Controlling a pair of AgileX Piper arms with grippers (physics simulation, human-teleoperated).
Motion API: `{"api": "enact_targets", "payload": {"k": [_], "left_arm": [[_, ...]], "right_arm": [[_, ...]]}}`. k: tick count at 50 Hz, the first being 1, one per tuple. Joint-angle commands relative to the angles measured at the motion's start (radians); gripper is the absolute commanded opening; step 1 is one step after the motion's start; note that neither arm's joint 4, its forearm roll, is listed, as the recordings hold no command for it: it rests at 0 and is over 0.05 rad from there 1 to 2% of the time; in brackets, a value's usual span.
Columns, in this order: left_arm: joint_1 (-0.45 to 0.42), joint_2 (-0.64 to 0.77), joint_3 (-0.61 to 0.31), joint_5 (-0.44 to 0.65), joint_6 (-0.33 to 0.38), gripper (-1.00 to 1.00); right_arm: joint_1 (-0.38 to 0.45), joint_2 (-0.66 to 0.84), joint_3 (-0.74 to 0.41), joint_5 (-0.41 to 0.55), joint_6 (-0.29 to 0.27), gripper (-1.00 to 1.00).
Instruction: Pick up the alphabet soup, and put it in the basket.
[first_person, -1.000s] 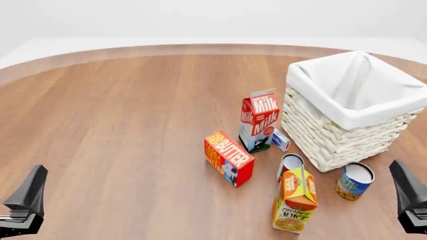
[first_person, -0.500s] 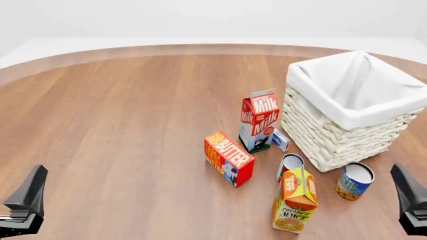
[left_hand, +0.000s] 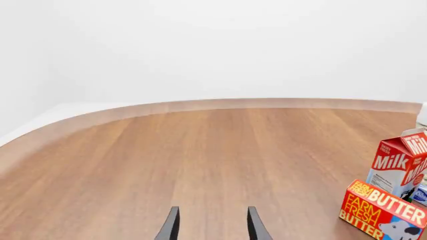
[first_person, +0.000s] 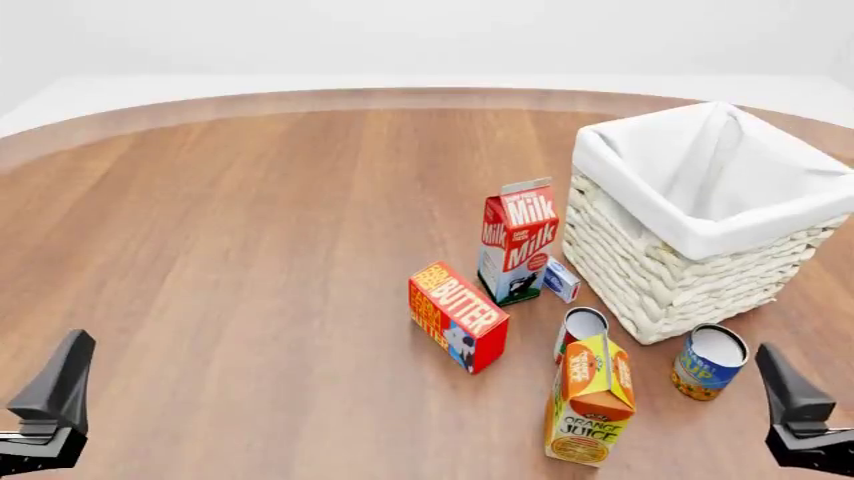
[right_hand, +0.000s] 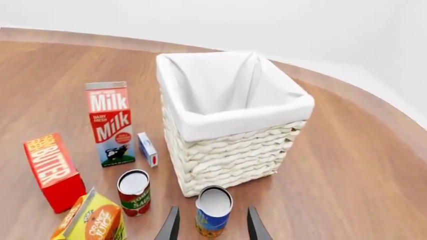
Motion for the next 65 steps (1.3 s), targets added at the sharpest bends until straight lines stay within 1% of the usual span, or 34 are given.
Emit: {"api": "enact_targets", "payload": {"k": [1, 15, 21, 32, 35, 43, 51, 56, 60, 65], "left_arm": [[0.000, 0.000, 0.000, 0.000, 0.000, 1.00], [0.000, 0.000, 0.000, 0.000, 0.000, 1.00], [0.000, 0.000, 0.000, 0.000, 0.000, 1.00], [0.000, 0.000, 0.000, 0.000, 0.000, 1.00], [0.000, 0.000, 0.000, 0.000, 0.000, 1.00], [0.000, 0.000, 0.000, 0.000, 0.000, 1.00], [0.000, 0.000, 0.000, 0.000, 0.000, 1.00], [0.000, 0.000, 0.000, 0.000, 0.000, 1.00], [0.000, 0.000, 0.000, 0.000, 0.000, 1.00], [0.000, 0.000, 0.000, 0.000, 0.000, 1.00]], "right_arm": [[-0.005, 0.069, 0.054, -0.087, 0.003, 1.00], [-0.013, 0.127, 0.096, -0.167, 0.004, 1.00], [-0.011, 0.189, 0.111, -0.237, 0.009, 1.00], [-0.013, 0.282, 0.114, -0.321, 0.016, 1.00], [-0.015, 0.322, 0.114, -0.357, 0.018, 1.00], [-0.022, 0.391, 0.114, -0.416, 0.019, 1.00], [-0.038, 0.431, 0.114, -0.448, 0.021, 1.00], [-0.039, 0.478, 0.114, -0.491, 0.022, 1.00], [-0.037, 0.539, 0.114, -0.545, 0.027, 1.00], [-0.039, 0.567, 0.114, -0.568, 0.025, 1.00]]}}
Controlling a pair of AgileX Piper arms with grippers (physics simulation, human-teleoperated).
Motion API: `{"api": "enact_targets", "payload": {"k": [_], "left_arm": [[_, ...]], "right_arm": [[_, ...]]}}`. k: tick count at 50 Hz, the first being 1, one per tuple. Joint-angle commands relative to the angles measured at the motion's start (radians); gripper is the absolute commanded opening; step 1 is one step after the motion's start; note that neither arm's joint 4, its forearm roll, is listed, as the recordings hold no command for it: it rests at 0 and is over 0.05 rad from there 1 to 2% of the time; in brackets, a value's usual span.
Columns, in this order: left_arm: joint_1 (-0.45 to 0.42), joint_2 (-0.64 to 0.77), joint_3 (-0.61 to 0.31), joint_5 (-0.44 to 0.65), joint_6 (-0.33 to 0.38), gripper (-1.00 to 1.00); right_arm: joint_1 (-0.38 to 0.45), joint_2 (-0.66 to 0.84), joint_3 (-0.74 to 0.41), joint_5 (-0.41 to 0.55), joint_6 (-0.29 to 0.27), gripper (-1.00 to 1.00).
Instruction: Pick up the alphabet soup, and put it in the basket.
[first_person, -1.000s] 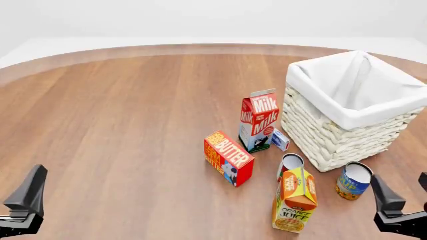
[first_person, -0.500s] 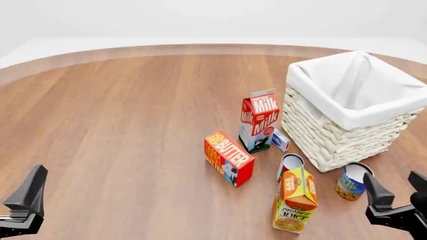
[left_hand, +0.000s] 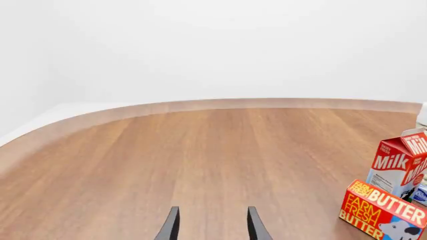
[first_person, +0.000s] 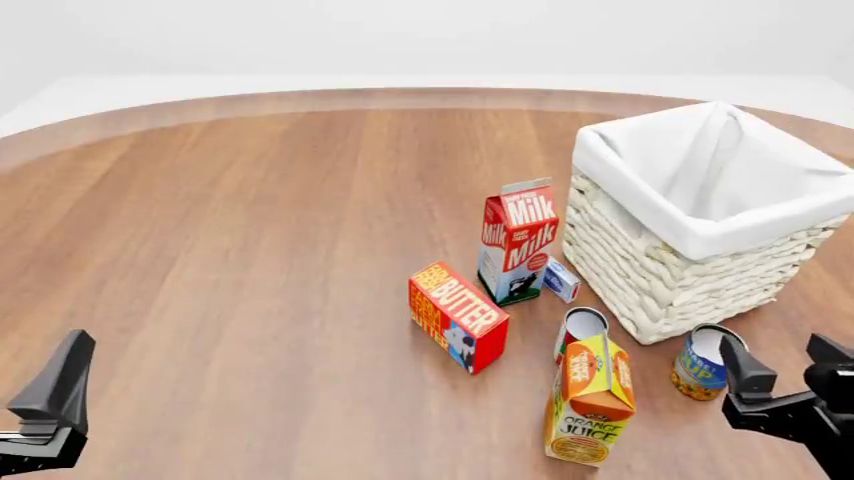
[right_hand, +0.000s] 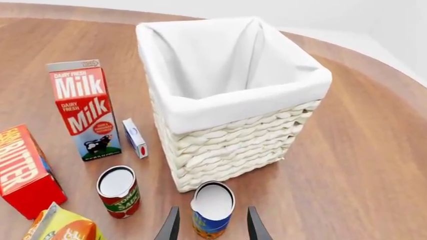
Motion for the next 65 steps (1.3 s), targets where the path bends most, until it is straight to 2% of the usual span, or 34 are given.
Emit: {"api": "enact_targets", "payload": {"k": [1, 13, 25, 28, 46, 51, 56, 65], "left_arm": [[0.000, 0.000, 0.000, 0.000, 0.000, 1.00], [0.000, 0.000, 0.000, 0.000, 0.000, 1.00], [0.000, 0.000, 0.000, 0.000, 0.000, 1.00], [0.000, 0.000, 0.000, 0.000, 0.000, 1.00], [0.000, 0.000, 0.000, 0.000, 0.000, 1.00], [0.000, 0.000, 0.000, 0.000, 0.000, 1.00], [0.000, 0.000, 0.000, 0.000, 0.000, 1.00], [0.000, 0.000, 0.000, 0.000, 0.000, 1.00]], "right_arm": [[-0.008, 0.101, 0.001, -0.085, 0.003, 1.00], [-0.006, 0.246, 0.001, -0.205, 0.010, 1.00], [-0.003, 0.347, 0.001, -0.276, 0.016, 1.00], [-0.003, 0.423, 0.001, -0.337, 0.024, 1.00], [-0.008, 0.620, 0.001, -0.489, 0.037, 1.00], [-0.008, 0.647, 0.001, -0.505, 0.048, 1.00], [-0.011, 0.719, 0.001, -0.565, 0.042, 1.00], [-0.013, 0.756, 0.001, -0.590, 0.042, 1.00]]}}
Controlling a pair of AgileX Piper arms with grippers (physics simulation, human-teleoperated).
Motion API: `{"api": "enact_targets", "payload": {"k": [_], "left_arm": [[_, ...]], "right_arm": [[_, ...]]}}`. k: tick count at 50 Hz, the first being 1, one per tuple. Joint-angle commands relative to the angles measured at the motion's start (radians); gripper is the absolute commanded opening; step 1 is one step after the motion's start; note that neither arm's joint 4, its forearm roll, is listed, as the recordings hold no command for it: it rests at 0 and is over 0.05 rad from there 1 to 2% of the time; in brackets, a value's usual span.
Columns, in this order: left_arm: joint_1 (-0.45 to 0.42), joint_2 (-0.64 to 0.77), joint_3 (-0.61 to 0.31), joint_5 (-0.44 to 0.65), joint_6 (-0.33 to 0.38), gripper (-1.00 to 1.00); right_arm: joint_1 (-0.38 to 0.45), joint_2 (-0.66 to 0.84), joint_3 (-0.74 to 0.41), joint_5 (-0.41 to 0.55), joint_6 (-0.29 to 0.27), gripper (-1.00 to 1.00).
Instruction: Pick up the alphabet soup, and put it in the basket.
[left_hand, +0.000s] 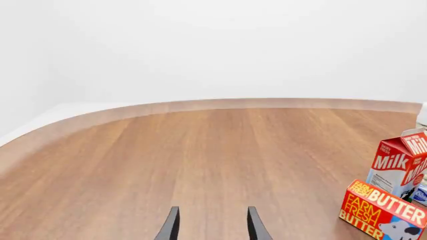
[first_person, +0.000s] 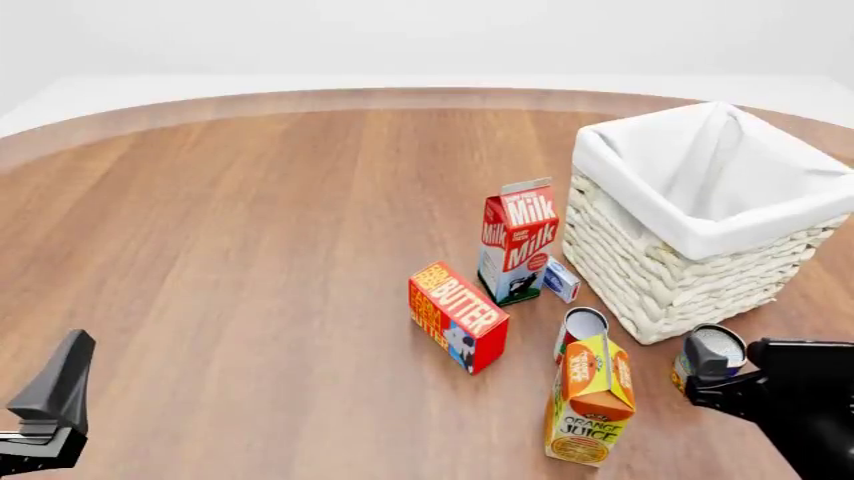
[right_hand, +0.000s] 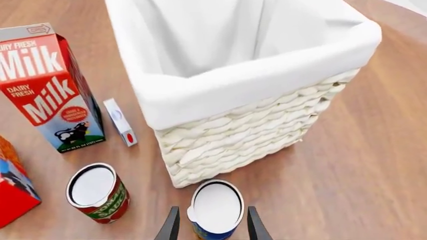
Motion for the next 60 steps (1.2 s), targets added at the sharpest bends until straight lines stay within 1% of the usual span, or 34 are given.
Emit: {"api": "enact_targets", "payload": {"k": [1, 5, 14, 15, 16, 18, 19, 40, 41, 54, 60], "left_arm": [[0.000, 0.000, 0.000, 0.000, 0.000, 1.00], [0.000, 0.000, 0.000, 0.000, 0.000, 1.00], [0.000, 0.000, 0.000, 0.000, 0.000, 1.00], [0.000, 0.000, 0.000, 0.000, 0.000, 1.00], [0.000, 0.000, 0.000, 0.000, 0.000, 1.00], [0.000, 0.000, 0.000, 0.000, 0.000, 1.00], [0.000, 0.000, 0.000, 0.000, 0.000, 1.00], [0.000, 0.000, 0.000, 0.000, 0.000, 1.00], [0.000, 0.000, 0.000, 0.000, 0.000, 1.00], [0.000, 0.000, 0.000, 0.000, 0.000, 1.00], [0.000, 0.000, 0.000, 0.000, 0.000, 1.00]], "right_arm": [[-0.001, 0.078, 0.000, -0.058, 0.003, 1.00], [-0.004, 0.128, 0.000, -0.099, 0.003, 1.00], [-0.002, 0.195, 0.000, -0.153, 0.006, 1.00], [-0.006, 0.263, 0.000, -0.213, 0.005, 1.00], [-0.006, 0.275, 0.000, -0.225, 0.005, 1.00], [-0.003, 0.343, 0.000, -0.283, 0.007, 1.00], [-0.009, 0.518, 0.000, -0.420, 0.005, 1.00], [-0.011, 0.556, 0.000, -0.434, 0.008, 1.00], [-0.006, 0.550, 0.000, -0.434, 0.012, -1.00], [-0.011, 0.503, 0.000, -0.412, -0.001, -1.00], [-0.014, 0.418, 0.000, -0.337, -0.007, -1.00]]}}
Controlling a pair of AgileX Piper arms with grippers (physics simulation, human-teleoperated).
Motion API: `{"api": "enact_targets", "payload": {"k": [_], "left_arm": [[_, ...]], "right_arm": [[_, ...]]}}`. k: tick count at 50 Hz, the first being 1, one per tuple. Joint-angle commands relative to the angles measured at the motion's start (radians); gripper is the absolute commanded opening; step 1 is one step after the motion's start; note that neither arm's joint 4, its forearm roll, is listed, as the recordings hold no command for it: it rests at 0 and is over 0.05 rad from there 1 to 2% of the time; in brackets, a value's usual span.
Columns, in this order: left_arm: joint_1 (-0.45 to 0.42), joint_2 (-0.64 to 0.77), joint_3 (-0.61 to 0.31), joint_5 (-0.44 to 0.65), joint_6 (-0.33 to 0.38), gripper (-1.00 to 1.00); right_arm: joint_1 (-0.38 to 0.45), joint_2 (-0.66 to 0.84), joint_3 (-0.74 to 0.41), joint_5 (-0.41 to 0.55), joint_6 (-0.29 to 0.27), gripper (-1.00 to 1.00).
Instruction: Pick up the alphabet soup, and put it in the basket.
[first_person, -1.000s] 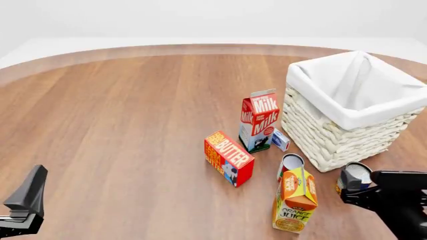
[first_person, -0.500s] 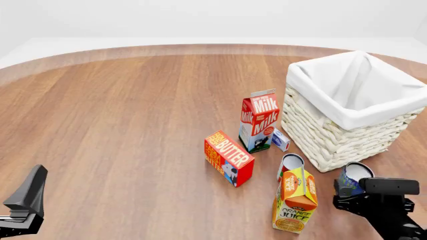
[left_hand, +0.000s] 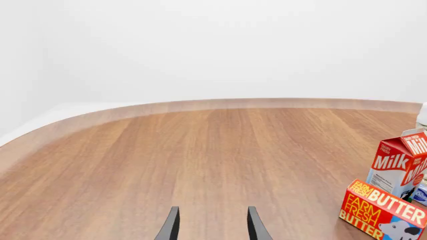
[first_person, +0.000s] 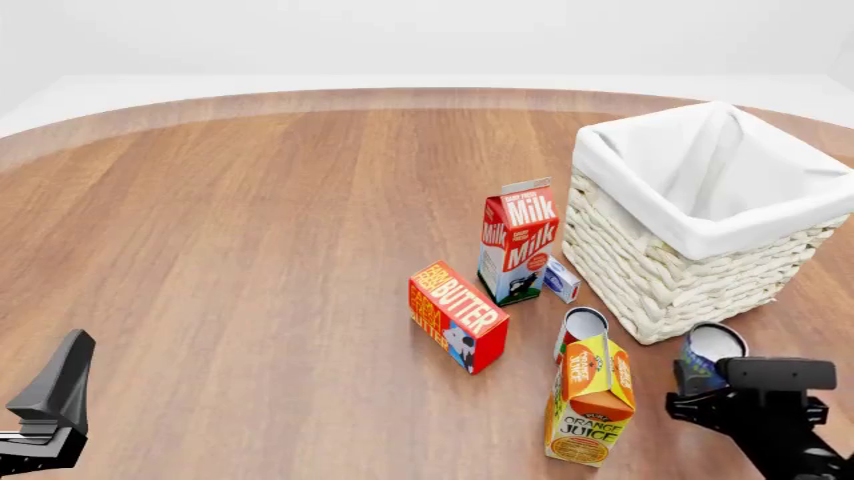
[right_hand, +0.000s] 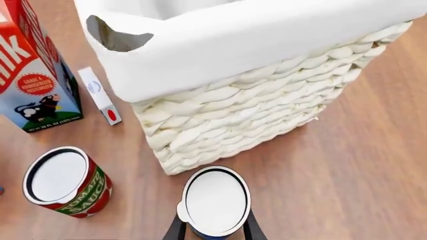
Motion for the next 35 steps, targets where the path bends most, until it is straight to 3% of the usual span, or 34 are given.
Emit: {"api": "enact_targets", "payload": {"k": [1, 18, 26, 35], "left_arm": [[0.000, 0.000, 0.000, 0.000, 0.000, 1.00], [0.000, 0.000, 0.000, 0.000, 0.000, 1.00], [0.000, 0.000, 0.000, 0.000, 0.000, 1.00], [0.000, 0.000, 0.000, 0.000, 0.000, 1.00]], "right_arm": [[-0.001, -0.105, 0.000, 0.088, 0.005, -1.00], [-0.011, -0.502, 0.000, 0.439, -0.013, -1.00], [-0.012, -0.560, 0.000, 0.488, -0.019, -1.00], [-0.003, -0.693, 0.000, 0.605, -0.023, -1.00]]}}
